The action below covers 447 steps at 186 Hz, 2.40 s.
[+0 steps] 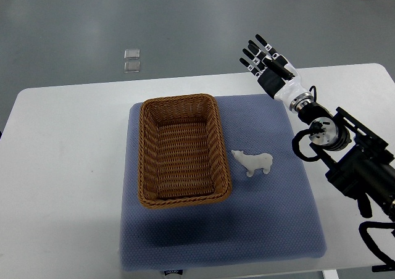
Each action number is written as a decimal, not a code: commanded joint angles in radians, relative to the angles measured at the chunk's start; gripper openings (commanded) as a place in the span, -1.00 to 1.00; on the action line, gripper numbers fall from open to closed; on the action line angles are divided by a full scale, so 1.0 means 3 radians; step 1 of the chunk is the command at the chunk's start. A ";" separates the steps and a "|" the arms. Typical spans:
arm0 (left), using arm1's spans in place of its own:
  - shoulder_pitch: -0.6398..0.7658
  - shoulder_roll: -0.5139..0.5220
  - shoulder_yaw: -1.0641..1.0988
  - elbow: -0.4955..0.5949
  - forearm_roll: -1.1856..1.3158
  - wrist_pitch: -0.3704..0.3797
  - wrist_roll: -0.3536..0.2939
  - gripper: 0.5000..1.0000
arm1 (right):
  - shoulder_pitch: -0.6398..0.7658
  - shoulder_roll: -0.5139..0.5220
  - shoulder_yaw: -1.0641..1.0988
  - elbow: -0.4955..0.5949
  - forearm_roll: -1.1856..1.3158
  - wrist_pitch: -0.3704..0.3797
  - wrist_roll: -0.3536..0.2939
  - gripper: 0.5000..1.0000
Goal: Place white bear in brown basket with right hand
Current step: 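Raise the right hand and swing it over the mat toward the bear, then lower the right hand onto the white polar bear figurine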
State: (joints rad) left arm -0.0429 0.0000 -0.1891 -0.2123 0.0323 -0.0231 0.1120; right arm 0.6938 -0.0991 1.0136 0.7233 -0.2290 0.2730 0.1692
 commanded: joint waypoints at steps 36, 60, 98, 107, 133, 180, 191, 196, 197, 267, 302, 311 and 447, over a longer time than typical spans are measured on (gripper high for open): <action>-0.0041 0.0000 0.0002 -0.0039 0.0000 -0.0010 0.0000 1.00 | 0.0540 -0.0876 -0.0418 0.0120 -0.1169 0.0552 -0.0308 0.69; -0.0051 0.0000 0.0002 -0.0044 0.0000 -0.0010 0.0000 1.00 | 0.0730 -0.1245 -0.0745 0.0360 -0.1783 0.0752 -0.0390 0.69; -0.0051 0.0000 0.0002 -0.0044 0.0000 -0.0015 0.0000 1.00 | 0.1246 -0.1884 -0.1676 0.1255 -0.2944 0.1126 -0.0906 0.69; -0.0056 0.0000 0.0002 -0.0044 0.0000 -0.0010 0.0000 1.00 | 0.1338 -0.1904 -0.1778 0.1342 -0.2964 0.1126 -0.0994 0.70; -0.0051 0.0000 0.0002 -0.0039 0.0000 -0.0010 0.0000 1.00 | 0.1471 -0.1915 -0.1947 0.1546 -0.2939 0.1126 -0.1132 0.70; -0.0056 0.0000 0.0007 -0.0044 0.0000 -0.0010 0.0000 1.00 | 0.1262 -0.1848 -0.1947 0.1792 -0.2509 0.1126 -0.1132 0.69; -0.0051 0.0000 0.0007 -0.0039 0.0000 -0.0010 0.0000 1.00 | 0.1195 -0.1838 -0.1947 0.1797 -0.2535 0.1126 -0.1132 0.69; -0.0051 0.0000 0.0007 -0.0039 0.0000 -0.0010 0.0000 1.00 | 0.1164 -0.1838 -0.1947 0.1797 -0.2540 0.1126 -0.1132 0.69; -0.0051 0.0000 0.0007 -0.0039 0.0000 -0.0010 0.0000 1.00 | 0.1164 -0.1838 -0.1947 0.1797 -0.2540 0.1126 -0.1132 0.69; -0.0056 0.0000 0.0012 -0.0039 0.0005 -0.0010 0.0005 1.00 | 0.0786 -0.1679 -0.1942 0.1818 -0.2565 0.0905 -0.1229 0.68; -0.0051 0.0000 0.0017 -0.0029 0.0005 -0.0010 0.0005 1.00 | 0.0592 -0.1552 -0.1942 0.1807 -0.2657 0.0747 -0.1219 0.66; -0.0051 0.0000 0.0017 -0.0029 0.0005 -0.0010 0.0005 1.00 | 0.0566 -0.1531 -0.1947 0.1797 -0.2704 0.0716 -0.1219 0.66; -0.0051 0.0000 0.0027 -0.0013 0.0005 -0.0005 0.0005 1.00 | 0.0316 -0.1485 -0.1947 0.1797 -0.2796 0.0460 -0.1208 0.11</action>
State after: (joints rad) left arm -0.0583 0.0000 -0.1810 -0.2163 0.0338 -0.0244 0.1136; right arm 0.7906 -0.5457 0.4310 1.2624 -1.0661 0.4221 -0.1949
